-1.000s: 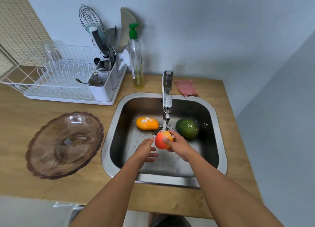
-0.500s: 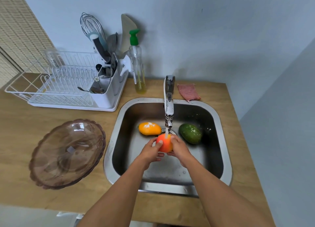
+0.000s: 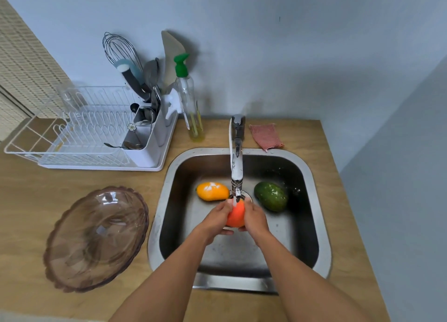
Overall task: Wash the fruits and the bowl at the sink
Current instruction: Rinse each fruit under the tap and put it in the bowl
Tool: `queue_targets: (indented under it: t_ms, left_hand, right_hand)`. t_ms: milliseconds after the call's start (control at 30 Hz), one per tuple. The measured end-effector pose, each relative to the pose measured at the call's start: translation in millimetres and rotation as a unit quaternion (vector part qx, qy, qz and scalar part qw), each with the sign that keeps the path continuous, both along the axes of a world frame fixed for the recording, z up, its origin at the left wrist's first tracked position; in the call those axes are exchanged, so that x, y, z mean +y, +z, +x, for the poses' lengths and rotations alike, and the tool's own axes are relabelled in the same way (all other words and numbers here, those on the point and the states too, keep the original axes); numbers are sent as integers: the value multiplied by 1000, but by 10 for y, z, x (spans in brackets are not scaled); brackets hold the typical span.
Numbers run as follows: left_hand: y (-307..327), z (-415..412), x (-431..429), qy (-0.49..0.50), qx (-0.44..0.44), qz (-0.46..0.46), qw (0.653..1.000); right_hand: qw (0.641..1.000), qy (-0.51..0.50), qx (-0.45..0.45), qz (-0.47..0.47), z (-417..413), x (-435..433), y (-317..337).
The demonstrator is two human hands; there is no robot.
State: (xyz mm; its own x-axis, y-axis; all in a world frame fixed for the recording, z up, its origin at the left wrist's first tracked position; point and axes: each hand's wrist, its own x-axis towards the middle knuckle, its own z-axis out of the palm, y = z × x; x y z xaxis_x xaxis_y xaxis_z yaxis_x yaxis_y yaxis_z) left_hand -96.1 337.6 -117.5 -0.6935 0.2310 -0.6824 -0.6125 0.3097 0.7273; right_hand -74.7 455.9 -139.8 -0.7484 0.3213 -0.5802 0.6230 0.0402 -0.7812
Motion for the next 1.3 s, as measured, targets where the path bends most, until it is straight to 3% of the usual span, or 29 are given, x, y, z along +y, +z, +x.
queue_targets:
  t_ms: [200,333,600,767,933,1167,1300]
  left_hand:
    - [79,36,74,73,-34,20,997]
    - [188,-93,127,111,-68,63,989]
    - [185,-230,95,5,-57,62,996]
    - [66,-196,149,0,-57,16,998]
    - [131,-211,20,-5,-118,83,990]
    - [96,-275,-215,-98,-4,45,994]
    - [45,-262,-284,-119,-5,-12,993]
  right_hand:
    - [997,35,26,-56,101,5,74]
    - [998,13,53,-24,-8,-36,112]
    - [997,-1,36,64,-98,14,232]
    - [995,-14,87,40,134,-28,302]
    - [996,-42,67,51,149,-153,371]
    - [989,-104,15,106,127,-436,385]
    - [990,-115,69,41,218,-528,362]
